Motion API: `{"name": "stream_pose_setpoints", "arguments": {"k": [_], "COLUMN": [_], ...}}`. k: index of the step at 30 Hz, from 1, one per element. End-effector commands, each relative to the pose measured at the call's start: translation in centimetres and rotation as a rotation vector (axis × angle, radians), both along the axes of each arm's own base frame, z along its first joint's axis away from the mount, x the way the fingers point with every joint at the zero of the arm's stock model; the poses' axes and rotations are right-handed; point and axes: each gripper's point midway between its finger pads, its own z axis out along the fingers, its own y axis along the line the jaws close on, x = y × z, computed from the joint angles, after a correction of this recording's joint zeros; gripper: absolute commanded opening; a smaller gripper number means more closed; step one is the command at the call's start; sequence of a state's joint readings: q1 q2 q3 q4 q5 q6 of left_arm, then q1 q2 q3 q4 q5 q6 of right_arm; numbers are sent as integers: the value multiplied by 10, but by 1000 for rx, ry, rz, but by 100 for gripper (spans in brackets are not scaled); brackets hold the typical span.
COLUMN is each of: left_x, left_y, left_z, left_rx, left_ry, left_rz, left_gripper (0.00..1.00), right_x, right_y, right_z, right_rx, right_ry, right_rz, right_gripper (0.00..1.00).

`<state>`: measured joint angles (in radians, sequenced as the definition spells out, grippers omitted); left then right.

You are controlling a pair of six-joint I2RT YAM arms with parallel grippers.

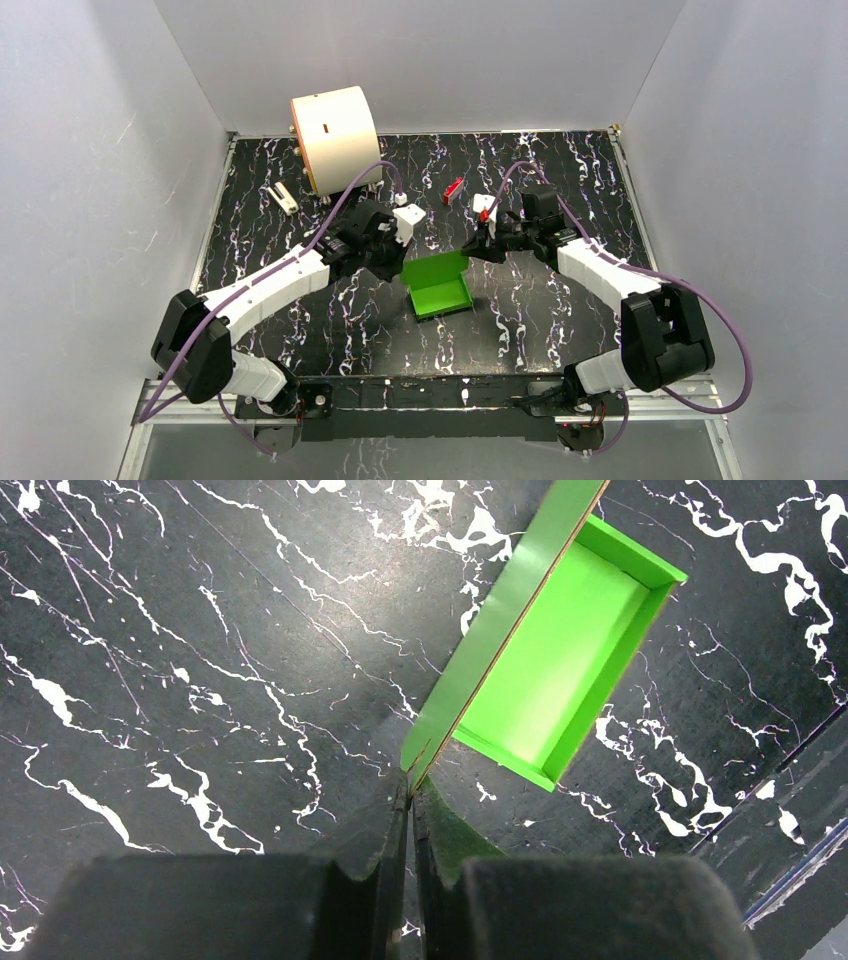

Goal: Fold the paper box

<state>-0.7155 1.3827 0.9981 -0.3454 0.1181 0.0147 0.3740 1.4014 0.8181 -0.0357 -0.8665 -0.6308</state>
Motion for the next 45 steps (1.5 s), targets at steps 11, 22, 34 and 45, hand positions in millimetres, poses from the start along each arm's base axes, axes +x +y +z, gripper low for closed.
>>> {"name": "stream_pose_setpoints", "arguments": {"k": [11,22,34,45], "left_x": [16,40,48,46], "left_y": [-5,1,-5,-4], "left_z": [27,43,47,42], "left_rx": [-49,-90,-238,-191], "left_ry": [-43,-83,-117,-158], "left_rz": [65,291,441,375], "left_gripper": [0,0,0,7], "right_x": [-5,16,36,24], "right_y": [1,8,16,36], "right_z": [12,25,16,14], "right_rx": [43,-31,-79,-99], "right_ry": [-1,-43,15,-50], "right_rz": [-30,-405,-807,-736], "right_gripper": [3,0,0,0]}}
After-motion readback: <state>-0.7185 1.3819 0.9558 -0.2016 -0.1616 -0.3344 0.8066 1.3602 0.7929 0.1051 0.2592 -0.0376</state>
